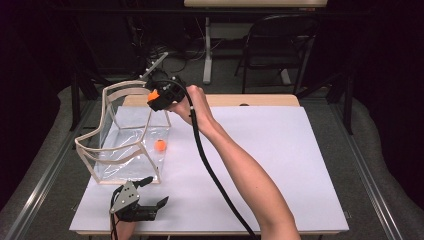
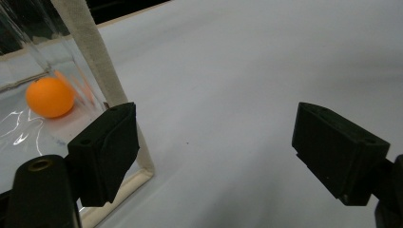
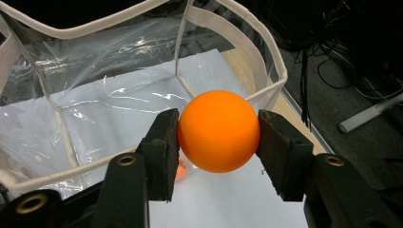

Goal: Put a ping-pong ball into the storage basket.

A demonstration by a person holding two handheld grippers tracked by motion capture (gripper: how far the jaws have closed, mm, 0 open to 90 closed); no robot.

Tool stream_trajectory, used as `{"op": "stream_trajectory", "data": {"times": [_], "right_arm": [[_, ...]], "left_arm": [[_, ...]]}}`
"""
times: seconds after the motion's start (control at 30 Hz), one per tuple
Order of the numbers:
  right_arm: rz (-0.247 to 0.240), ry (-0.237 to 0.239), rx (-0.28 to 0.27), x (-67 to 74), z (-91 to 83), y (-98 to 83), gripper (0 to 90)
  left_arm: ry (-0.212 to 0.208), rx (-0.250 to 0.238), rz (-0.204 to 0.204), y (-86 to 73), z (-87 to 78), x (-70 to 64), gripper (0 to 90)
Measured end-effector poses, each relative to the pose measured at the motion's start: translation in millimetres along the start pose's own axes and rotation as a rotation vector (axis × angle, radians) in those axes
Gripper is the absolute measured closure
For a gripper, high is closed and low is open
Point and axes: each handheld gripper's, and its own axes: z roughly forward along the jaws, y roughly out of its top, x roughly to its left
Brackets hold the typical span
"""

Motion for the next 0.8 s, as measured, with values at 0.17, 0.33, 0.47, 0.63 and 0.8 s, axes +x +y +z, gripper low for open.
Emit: {"op": "stream_trajectory", "data": {"times": [0.17,0.33,0.47,0.63,0.8], "right_arm": [[0.004,0.001,-0.002,1.1,1.2,3.7,50.9],[-0.004,-0.002,-0.006,2.7,3.6,7.4,50.9],[-0.012,-0.002,-0.005,6.2,5.0,10.3,50.9],[-0.024,0.0,-0.003,11.2,7.7,13.9,50.9],[-0.032,0.006,-0.003,14.9,11.5,16.3,50.9]], "left_arm": [[0.0,0.003,0.001,-0.1,0.2,0.0,15.8],[0.004,0.003,-0.002,-0.3,-0.5,0.3,15.8],[0.0,0.003,0.001,-0.2,-0.1,0.1,15.8],[0.002,-0.001,-0.006,-0.4,-0.3,-0.2,15.8],[-0.003,0.002,0.001,-0.2,0.0,-0.1,15.8]]}}
